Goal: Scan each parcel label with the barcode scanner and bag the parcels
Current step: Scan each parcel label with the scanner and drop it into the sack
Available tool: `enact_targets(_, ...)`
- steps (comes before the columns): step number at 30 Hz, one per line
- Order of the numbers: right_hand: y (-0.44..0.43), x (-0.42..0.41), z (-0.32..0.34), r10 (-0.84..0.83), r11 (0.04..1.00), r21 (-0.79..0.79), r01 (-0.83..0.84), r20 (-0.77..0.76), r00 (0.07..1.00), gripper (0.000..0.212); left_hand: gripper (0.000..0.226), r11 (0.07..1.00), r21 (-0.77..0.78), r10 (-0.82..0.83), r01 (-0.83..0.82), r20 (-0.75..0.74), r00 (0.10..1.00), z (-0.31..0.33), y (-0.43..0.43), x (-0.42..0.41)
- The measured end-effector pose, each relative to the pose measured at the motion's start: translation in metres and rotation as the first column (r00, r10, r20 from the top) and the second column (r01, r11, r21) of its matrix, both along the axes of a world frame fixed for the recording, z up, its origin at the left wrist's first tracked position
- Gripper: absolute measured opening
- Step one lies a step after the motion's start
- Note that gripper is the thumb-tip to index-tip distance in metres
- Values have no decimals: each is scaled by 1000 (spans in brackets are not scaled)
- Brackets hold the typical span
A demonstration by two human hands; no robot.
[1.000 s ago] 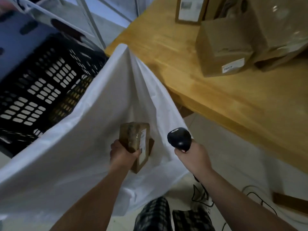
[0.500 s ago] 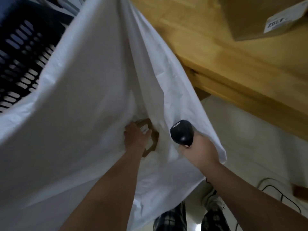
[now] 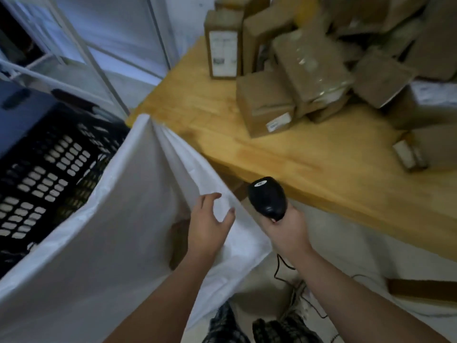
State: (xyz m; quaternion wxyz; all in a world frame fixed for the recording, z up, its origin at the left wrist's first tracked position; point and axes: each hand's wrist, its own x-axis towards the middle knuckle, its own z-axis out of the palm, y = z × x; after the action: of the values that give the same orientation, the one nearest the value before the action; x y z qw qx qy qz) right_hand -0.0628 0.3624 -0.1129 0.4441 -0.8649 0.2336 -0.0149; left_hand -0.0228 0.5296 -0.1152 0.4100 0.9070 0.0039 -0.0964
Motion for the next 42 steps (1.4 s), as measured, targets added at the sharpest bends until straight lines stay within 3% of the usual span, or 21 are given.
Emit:
enact_targets(2, -30, -4, 21, -65, 998, 14, 64, 84, 994, 38, 48, 996, -15, -85, 86, 71, 994, 27, -27, 6)
enact_targets(6, -97, -14, 56, -212, 977, 48, 207, 128, 969, 30, 52, 972, -20, -230, 235, 123, 965, 69, -92, 24)
enact_targets(10, -165, -26, 80, -324, 946, 43, 321, 126, 938, 37, 53, 932, -40, -351, 360, 142, 925, 92, -164, 31)
enact_targets(13, -216, -39, 96, -428, 903, 35, 428, 131, 894, 39, 57, 890, -16, -449, 455, 136, 883, 105, -222, 32)
enact_targets(16, -267, -48, 108, -506, 863, 64, 502, 135, 852, 25, 64, 838, 29, -544, 545, 127, 830, 115, -285, 35)
enact_targets(20, -323, -54, 110, -544, 839, 112, 532, 133, 829, 23, 79, 772, 81, -635, 631, 28, 772, 114, -366, 36)
enact_targets(22, -343, -58, 107, -543, 838, 122, 531, 111, 832, 22, 93, 708, 205, -685, 676, -34, 727, 106, -399, 39)
enact_targets(26, -373, -64, 98, -547, 831, 156, 534, 49, 836, 14, 120, 476, 519, -746, 710, -189, 639, 87, -451, 53)
enact_targets(30, -394, -66, 90, -537, 822, 238, 517, 23, 843, 21, 119, 350, 575, -765, 740, -280, 580, 76, -477, 65)
enact_targets(32, -400, -66, 87, -539, 809, 301, 506, 33, 842, 20, 113, 434, 455, -748, 778, -300, 593, 75, -474, 71)
enact_targets(34, -403, -68, 85, -563, 780, 379, 499, 74, 823, 10, 97, 674, 22, -679, 738, -376, 631, 77, -462, 73)
enact_targets(35, -403, -69, 84, -573, 765, 419, 489, 97, 814, 8, 84, 765, -255, -635, 591, -452, 627, 82, -454, 70)
enact_targets(36, -404, -70, 81, -577, 752, 460, 472, 113, 809, 12, 68, 799, -455, -600, 394, -554, 577, 85, -446, 67)
enact_targets(37, -402, -69, 79, -575, 737, 501, 453, 112, 811, 14, 55, 807, -551, -575, 212, -651, 496, 86, -437, 64)
enact_targets(39, -396, -66, 75, -535, 719, 568, 400, 84, 841, 12, 47, 836, -543, -526, 82, -748, 405, 83, -420, 58)
enact_targets(40, -392, -63, 74, -507, 713, 592, 374, 68, 859, 12, 46, 856, -506, -498, 107, -752, 432, 78, -415, 56)
enact_targets(42, -383, -56, 70, -483, 693, 630, 351, 44, 874, 13, 42, 884, -407, -457, 231, -646, 612, 74, -413, 52)
